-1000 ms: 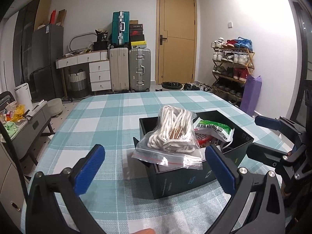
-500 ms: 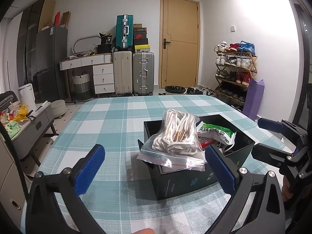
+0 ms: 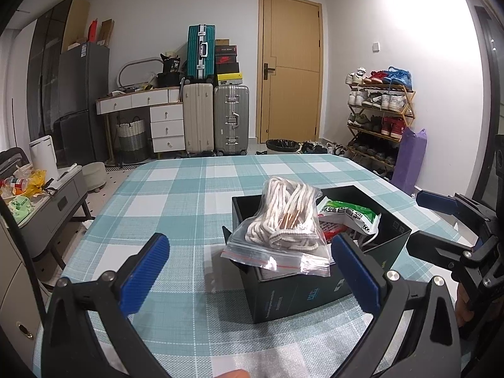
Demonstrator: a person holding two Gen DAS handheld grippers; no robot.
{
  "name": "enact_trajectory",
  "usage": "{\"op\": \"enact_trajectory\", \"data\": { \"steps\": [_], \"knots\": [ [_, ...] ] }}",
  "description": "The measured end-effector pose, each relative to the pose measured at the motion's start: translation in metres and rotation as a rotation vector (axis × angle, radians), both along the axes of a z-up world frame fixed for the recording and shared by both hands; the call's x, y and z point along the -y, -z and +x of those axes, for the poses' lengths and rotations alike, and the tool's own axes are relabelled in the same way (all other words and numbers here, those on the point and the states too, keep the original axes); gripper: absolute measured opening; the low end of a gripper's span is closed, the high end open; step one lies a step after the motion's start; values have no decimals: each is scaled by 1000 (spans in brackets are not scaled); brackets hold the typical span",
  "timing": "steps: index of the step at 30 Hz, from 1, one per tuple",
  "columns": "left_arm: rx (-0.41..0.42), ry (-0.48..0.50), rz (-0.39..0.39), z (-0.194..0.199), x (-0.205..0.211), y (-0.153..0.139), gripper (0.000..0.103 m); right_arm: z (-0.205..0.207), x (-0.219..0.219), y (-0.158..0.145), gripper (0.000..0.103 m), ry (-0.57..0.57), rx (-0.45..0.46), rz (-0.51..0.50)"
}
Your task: Organize soft objects
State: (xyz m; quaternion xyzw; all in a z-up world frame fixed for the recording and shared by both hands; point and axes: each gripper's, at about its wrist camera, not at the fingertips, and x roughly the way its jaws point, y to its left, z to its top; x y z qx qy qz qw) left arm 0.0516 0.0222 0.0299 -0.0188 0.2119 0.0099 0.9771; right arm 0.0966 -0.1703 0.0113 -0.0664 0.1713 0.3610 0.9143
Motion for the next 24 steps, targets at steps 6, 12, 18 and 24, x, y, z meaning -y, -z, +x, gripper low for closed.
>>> {"op": "enact_trajectory", "data": {
  "steps": [6, 12, 18, 24],
  "knots": [
    [-1, 0, -2, 0, 0, -1, 103, 0, 0, 0, 102, 0, 0, 0],
    [-5, -2, -4, 1, -1, -1, 103, -1, 0, 0, 102, -1, 0, 1],
    [-4, -2, -3, 2, -1, -1, 103, -2, 0, 0, 102, -2, 1, 2],
    [-3, -2, -3, 1, -1, -1, 103, -3, 0, -1, 102, 2, -1, 7]
  ]
}}
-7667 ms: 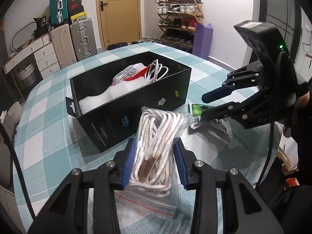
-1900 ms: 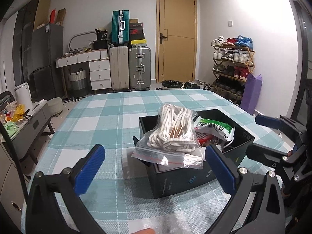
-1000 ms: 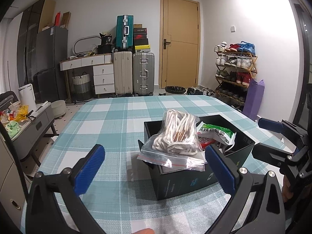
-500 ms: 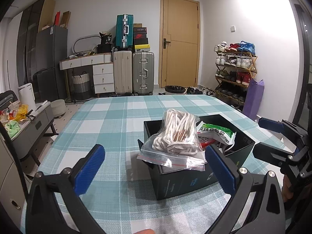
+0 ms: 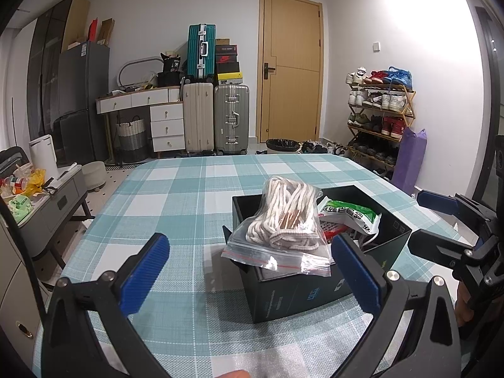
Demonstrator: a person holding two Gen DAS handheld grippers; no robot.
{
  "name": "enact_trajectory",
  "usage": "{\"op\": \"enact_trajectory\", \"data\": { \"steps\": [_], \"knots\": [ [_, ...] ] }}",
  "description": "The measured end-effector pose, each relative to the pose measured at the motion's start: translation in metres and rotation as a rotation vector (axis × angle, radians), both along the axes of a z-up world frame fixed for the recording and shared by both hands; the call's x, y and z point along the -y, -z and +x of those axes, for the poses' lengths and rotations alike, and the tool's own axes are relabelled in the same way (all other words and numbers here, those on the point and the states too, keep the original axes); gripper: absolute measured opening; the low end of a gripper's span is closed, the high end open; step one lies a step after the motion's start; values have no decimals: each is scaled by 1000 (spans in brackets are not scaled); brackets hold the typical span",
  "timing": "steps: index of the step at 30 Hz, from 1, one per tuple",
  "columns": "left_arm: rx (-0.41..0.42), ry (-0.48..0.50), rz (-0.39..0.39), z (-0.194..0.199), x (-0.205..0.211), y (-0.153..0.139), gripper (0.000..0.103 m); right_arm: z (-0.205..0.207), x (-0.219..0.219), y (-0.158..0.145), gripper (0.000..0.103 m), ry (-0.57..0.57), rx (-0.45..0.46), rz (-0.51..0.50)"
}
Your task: Organize soft objects
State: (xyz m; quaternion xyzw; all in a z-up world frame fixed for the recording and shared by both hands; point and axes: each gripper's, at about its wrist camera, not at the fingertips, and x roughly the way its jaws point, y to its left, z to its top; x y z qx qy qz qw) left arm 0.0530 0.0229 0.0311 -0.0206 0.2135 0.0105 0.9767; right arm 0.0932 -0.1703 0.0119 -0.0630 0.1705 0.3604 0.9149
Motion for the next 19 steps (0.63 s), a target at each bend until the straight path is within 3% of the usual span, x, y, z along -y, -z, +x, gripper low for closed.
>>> {"op": "enact_trajectory", "data": {
  "steps": [19],
  "knots": [
    [5, 1, 1, -1, 0, -2, 103, 4, -1, 0, 102, -1, -3, -2]
  ]
}}
